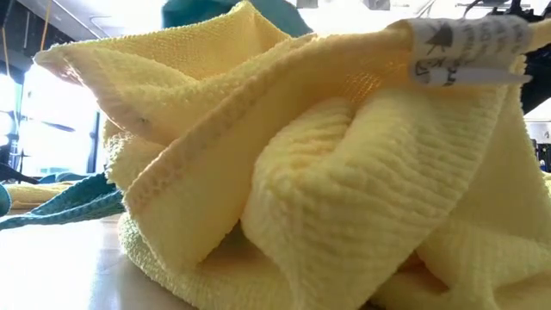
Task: Sort microfiber towel by color & place in baskets
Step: Put the blue towel into the bottom transparent bin
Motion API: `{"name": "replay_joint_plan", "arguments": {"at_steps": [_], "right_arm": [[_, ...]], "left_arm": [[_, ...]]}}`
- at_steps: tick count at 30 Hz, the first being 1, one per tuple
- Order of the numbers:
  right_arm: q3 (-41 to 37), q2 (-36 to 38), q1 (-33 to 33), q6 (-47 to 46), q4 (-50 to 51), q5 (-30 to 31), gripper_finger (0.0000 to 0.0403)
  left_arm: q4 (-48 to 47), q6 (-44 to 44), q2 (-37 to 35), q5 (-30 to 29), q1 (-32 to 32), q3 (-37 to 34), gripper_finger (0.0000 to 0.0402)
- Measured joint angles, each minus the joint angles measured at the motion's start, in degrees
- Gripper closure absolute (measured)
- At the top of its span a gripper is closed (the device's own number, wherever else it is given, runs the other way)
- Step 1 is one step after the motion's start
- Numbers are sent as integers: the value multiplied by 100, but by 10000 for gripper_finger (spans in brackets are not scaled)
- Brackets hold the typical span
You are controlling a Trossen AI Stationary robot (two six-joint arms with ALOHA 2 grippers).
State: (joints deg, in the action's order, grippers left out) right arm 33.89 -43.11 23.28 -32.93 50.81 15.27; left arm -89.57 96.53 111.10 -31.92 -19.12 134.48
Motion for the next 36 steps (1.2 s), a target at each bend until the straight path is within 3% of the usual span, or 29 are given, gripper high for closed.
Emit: {"name": "replay_joint_plan", "arguments": {"at_steps": [5, 12, 19, 27, 36], "right_arm": [[0, 2, 1, 0, 4, -94, 402], [0, 2, 1, -10, 14, -222, 402], [0, 0, 1, -22, 6, -223, 402], [0, 0, 1, -63, -14, -223, 402], [0, 1, 1, -61, -140, -223, 402]], "left_arm": [[937, -436, 198, 26, 138, -242, 401], [-111, 132, 494, 467, 311, -259, 401], [-46, 382, 631, 965, 503, -830, 401], [736, -73, 1074, 1544, 804, -1365, 401], [1485, -688, 1777, 2106, 1110, -1380, 401]]}}
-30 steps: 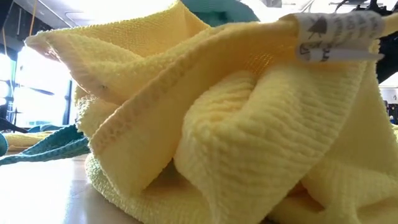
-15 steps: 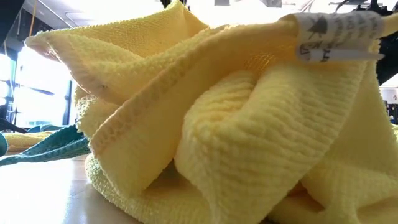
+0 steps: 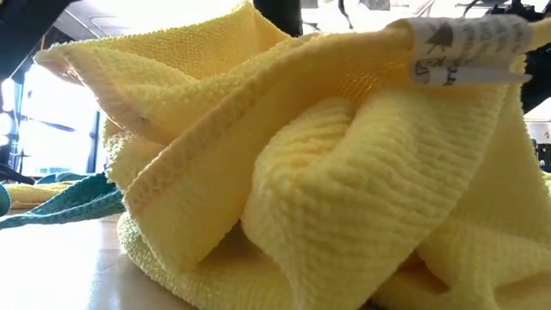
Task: Sort microfiber towel by color & place in baskets
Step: Put the blue towel into the bottom transparent bin, then put the yellow towel into the top transparent bin
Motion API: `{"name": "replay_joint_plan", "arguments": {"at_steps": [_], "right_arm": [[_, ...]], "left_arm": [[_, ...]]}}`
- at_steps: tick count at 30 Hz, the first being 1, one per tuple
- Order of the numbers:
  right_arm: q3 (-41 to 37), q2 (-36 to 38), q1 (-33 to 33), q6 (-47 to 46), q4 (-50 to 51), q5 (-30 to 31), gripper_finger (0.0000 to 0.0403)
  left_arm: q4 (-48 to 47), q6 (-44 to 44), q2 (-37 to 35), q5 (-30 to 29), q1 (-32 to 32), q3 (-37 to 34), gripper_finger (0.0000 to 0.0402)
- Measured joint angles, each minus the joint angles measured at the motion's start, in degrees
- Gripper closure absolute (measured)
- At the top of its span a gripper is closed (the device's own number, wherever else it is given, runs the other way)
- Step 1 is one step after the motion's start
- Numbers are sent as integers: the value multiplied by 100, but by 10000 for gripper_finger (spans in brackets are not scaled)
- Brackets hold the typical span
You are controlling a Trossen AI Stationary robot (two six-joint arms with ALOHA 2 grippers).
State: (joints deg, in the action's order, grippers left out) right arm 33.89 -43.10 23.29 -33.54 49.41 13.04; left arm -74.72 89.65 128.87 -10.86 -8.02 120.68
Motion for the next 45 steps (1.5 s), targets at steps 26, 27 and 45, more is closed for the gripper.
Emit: {"name": "replay_joint_plan", "arguments": {"at_steps": [26, 27, 45], "right_arm": [[0, -1, 0, 103, 14, -11, 402], [0, -1, 0, 103, 15, -34, 402], [0, 2, -1, 103, 53, -146, 402]], "left_arm": [[455, -328, 661, 307, 248, 0, 321], [444, -329, 661, 296, 244, 0, 318], [-86, -534, 46, -3, 145, 92, 314]]}}
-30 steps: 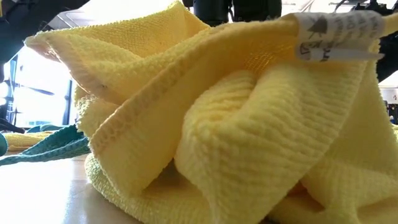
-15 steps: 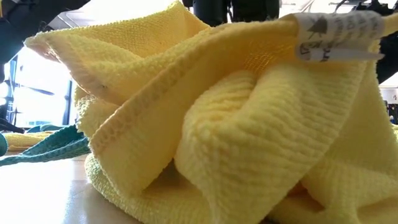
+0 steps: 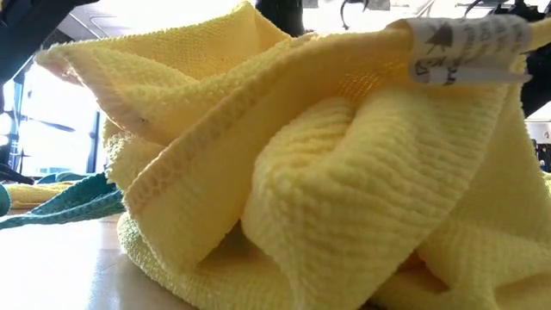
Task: Sort microfiber towel by color & place in baskets
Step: Put the yellow towel into the top transparent bin
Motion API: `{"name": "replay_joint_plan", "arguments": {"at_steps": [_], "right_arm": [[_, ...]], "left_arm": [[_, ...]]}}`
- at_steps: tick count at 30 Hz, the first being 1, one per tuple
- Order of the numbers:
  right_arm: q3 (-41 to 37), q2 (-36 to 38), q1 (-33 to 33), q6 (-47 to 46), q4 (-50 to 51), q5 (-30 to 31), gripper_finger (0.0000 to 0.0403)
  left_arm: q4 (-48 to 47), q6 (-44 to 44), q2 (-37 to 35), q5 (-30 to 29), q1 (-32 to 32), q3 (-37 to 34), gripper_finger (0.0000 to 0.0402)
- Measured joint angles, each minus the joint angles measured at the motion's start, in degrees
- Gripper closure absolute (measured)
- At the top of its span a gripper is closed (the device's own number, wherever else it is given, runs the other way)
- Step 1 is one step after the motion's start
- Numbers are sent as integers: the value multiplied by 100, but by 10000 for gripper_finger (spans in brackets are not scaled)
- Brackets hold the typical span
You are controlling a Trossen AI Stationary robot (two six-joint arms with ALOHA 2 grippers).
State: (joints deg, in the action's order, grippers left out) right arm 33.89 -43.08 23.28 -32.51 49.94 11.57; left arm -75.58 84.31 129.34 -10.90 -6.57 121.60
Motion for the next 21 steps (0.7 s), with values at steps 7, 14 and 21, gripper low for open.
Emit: {"name": "replay_joint_plan", "arguments": {"at_steps": [7, 14, 21], "right_arm": [[0, -3, 1, 0, -7, 45, 402], [0, -3, 1, 0, -49, 87, 402], [0, -3, 0, 0, -46, 87, 402]], "left_arm": [[8, 2, -498, -569, -153, 2, 314], [36, -175, -807, -671, -253, 2, 314], [275, -818, -934, -846, -437, 2, 314]]}}
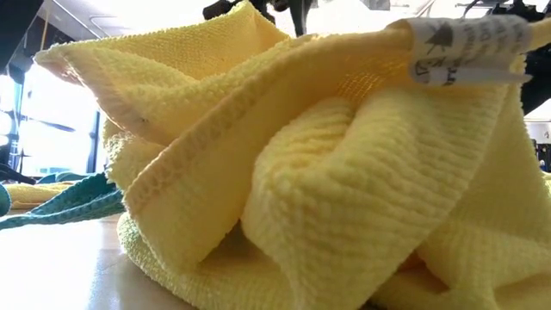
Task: Sort microfiber towel by color & place in baskets
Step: Put the yellow towel into the top transparent bin
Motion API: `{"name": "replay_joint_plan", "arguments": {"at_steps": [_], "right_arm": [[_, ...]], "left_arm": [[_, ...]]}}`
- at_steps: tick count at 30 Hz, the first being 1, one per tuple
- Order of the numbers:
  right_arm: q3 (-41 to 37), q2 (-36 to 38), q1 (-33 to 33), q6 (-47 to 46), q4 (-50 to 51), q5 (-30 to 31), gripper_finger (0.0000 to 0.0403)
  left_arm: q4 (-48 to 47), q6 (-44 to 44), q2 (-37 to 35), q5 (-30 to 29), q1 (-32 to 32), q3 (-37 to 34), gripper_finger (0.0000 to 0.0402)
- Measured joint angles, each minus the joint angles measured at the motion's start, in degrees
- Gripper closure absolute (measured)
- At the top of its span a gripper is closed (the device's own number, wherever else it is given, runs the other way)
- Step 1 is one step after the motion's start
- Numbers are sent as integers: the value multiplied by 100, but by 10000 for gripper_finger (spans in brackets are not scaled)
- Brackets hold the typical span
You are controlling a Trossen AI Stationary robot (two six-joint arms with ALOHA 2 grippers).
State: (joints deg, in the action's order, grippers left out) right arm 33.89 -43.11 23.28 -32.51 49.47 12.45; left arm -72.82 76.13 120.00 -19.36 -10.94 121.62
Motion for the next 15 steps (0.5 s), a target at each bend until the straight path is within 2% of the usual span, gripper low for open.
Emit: {"name": "replay_joint_plan", "arguments": {"at_steps": [8, 15], "right_arm": [[0, 0, 1, 0, -3, 0, 402], [0, 0, 1, -2, -140, 4, 402]], "left_arm": [[254, -1250, 5, 204, -267, 0, 314], [307, -1305, 5, 171, -287, 0, 314]]}}
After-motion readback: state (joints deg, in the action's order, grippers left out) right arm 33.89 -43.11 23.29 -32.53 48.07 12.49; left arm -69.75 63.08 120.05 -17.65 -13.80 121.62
